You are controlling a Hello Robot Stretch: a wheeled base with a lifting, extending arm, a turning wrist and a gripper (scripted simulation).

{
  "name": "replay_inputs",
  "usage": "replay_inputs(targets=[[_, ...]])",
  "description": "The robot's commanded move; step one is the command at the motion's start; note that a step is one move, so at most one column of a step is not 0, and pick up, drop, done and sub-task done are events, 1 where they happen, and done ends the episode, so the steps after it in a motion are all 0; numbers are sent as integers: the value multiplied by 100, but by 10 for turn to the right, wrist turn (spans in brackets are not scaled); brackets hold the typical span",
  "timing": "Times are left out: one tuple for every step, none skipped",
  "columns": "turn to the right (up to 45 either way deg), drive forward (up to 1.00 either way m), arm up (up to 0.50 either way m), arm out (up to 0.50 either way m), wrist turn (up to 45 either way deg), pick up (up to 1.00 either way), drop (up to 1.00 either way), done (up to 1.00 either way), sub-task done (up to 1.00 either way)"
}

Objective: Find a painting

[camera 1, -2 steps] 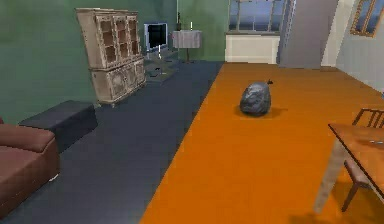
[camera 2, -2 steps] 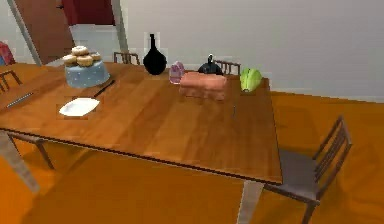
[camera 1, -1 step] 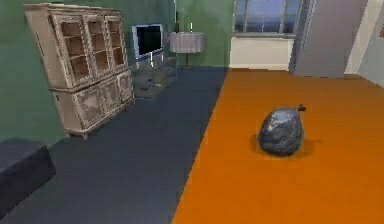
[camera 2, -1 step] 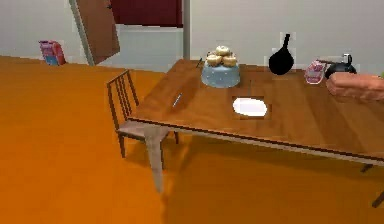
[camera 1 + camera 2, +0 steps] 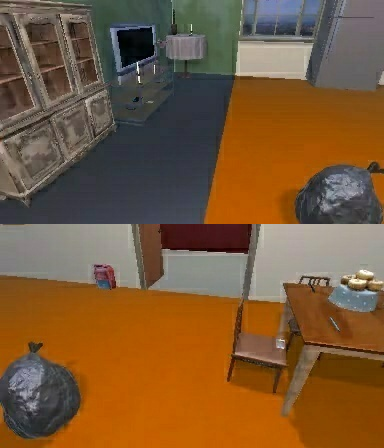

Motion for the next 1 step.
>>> replay_inputs(targets=[[30, 0, 0, 0, 0, 0, 0, 0, 0]])
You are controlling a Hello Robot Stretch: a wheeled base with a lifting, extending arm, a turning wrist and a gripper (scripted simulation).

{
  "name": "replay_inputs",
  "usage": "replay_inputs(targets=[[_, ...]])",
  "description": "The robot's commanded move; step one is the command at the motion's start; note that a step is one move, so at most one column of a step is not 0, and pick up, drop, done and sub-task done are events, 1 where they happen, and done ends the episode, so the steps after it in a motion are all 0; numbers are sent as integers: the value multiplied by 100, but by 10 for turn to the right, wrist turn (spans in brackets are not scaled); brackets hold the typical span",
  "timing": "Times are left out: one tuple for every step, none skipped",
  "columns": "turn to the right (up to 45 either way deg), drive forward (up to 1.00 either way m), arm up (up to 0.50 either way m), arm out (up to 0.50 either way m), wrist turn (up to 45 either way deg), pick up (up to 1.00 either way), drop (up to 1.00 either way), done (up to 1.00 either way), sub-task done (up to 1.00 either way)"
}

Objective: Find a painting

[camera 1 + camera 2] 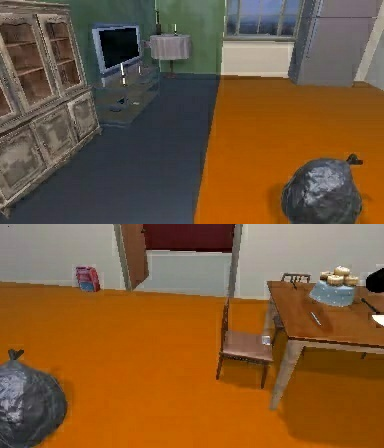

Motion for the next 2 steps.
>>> replay_inputs(targets=[[0, 80, 0, 0, 0, 0, 0, 0, 0], [90, 0, 0, 0, 0, 0, 0, 0, 0]])
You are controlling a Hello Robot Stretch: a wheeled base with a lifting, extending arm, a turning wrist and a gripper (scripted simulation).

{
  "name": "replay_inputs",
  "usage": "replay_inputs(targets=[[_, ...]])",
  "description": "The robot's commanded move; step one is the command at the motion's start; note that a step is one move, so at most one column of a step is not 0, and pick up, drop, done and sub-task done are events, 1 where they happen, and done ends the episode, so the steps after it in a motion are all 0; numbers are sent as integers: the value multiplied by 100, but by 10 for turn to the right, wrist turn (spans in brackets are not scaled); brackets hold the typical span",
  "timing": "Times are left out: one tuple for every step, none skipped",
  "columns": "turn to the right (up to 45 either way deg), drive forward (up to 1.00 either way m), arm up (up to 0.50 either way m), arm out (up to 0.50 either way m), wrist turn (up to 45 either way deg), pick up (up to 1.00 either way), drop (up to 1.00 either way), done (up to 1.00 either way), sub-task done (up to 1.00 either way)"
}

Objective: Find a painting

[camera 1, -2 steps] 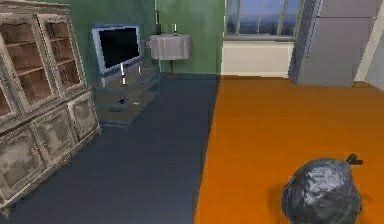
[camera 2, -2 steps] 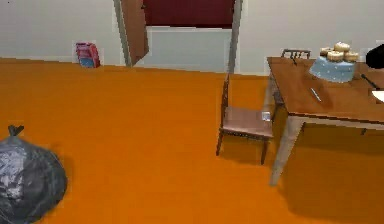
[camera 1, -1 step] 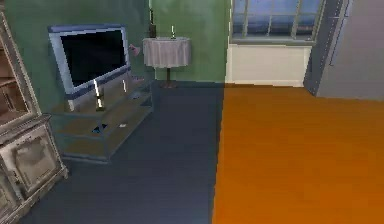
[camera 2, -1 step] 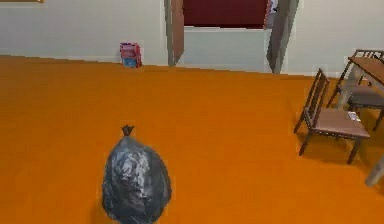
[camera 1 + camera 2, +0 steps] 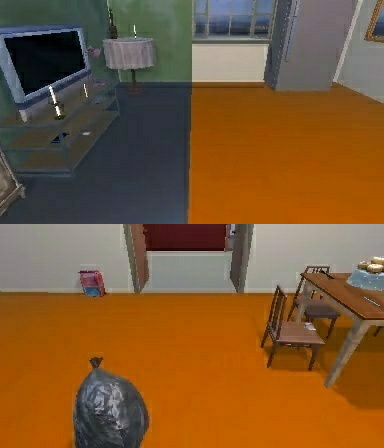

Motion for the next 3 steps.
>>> replay_inputs(targets=[[0, 85, 0, 0, 0, 0, 0, 0, 0], [420, 0, 0, 0, 0, 0, 0, 0, 0], [0, 70, 0, 0, 0, 0, 0, 0, 0]])
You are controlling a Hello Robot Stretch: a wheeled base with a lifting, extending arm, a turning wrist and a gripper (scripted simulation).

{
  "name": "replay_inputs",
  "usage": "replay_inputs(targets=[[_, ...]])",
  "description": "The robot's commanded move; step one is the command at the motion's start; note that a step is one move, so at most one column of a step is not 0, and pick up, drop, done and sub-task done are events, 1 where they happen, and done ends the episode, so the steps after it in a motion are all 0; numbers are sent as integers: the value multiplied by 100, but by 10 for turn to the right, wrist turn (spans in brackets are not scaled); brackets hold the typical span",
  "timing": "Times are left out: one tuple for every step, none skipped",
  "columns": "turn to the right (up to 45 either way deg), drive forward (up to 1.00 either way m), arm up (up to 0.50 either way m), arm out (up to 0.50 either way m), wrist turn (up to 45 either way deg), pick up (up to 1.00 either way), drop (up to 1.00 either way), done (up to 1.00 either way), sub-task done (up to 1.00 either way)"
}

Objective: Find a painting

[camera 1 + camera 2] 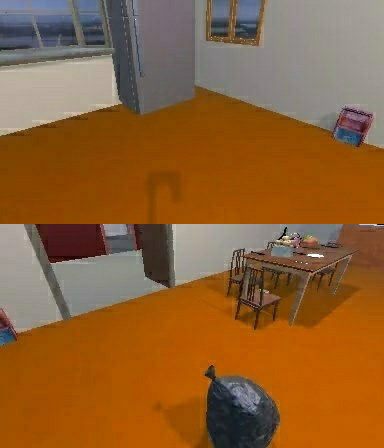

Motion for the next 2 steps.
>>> replay_inputs(targets=[[450, 0, 0, 0, 0, 0, 0, 0, 0], [0, 70, 0, 0, 0, 0, 0, 0, 0]])
